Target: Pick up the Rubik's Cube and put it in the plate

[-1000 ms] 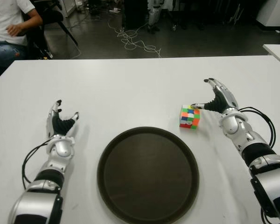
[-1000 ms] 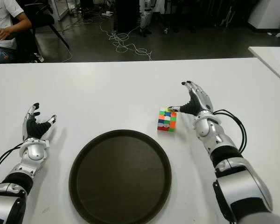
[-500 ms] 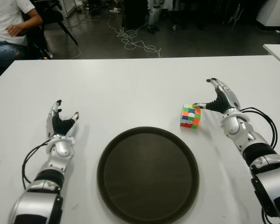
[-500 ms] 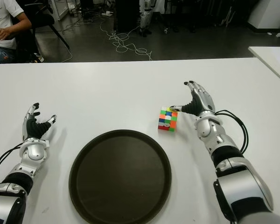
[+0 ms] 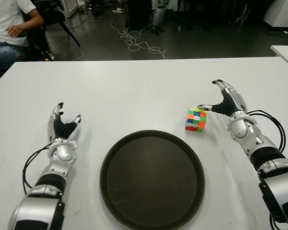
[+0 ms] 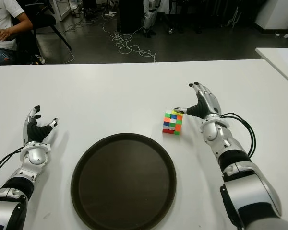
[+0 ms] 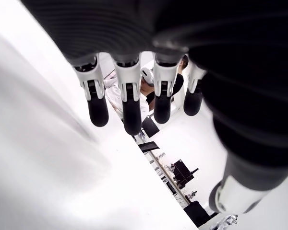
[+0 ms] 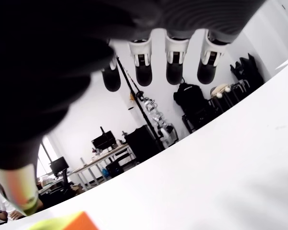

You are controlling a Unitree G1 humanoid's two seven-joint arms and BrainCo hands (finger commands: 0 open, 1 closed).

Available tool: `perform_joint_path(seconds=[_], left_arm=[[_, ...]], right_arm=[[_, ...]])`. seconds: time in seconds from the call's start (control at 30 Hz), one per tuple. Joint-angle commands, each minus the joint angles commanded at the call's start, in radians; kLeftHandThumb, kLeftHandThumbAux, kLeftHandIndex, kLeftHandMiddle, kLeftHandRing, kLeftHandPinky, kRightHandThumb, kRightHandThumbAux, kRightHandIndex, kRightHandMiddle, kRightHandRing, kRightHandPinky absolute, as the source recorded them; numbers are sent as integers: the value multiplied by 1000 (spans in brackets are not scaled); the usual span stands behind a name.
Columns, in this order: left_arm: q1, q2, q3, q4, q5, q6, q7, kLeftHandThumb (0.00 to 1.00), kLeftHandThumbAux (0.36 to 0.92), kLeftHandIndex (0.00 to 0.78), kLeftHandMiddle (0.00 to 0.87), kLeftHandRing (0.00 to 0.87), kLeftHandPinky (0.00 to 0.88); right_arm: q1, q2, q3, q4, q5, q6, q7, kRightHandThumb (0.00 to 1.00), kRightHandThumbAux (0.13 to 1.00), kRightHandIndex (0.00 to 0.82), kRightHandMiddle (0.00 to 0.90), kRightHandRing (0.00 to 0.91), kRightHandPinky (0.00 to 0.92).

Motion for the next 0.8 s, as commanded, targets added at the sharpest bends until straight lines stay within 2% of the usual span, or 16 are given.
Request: perform_joint_path(seconds=[0.27, 0.43, 0.53, 0.8], left_arm=[[-1, 0, 2, 3, -2, -6, -1, 184, 726, 89, 135, 135, 144], [-1, 0, 1, 2, -1, -6, 2, 205, 729, 95, 141, 147, 166], [0, 1, 0, 1, 1, -3, 2, 195, 725, 94, 139, 141, 147], [-1, 0, -1, -1, 1, -2, -1, 186, 732, 96, 147, 153, 165]], right_arm=[[9, -5, -20, -38, 27, -27, 24, 0, 625, 0, 0, 0, 6], [35, -16, -36, -118, 36, -45, 36, 0, 623, 0, 0, 0, 1], [51, -22, -39, -154, 35, -60, 30, 0, 624, 0, 0, 0, 0], [66, -28, -46, -177, 33, -103, 20, 0, 615, 0, 0, 0, 0]])
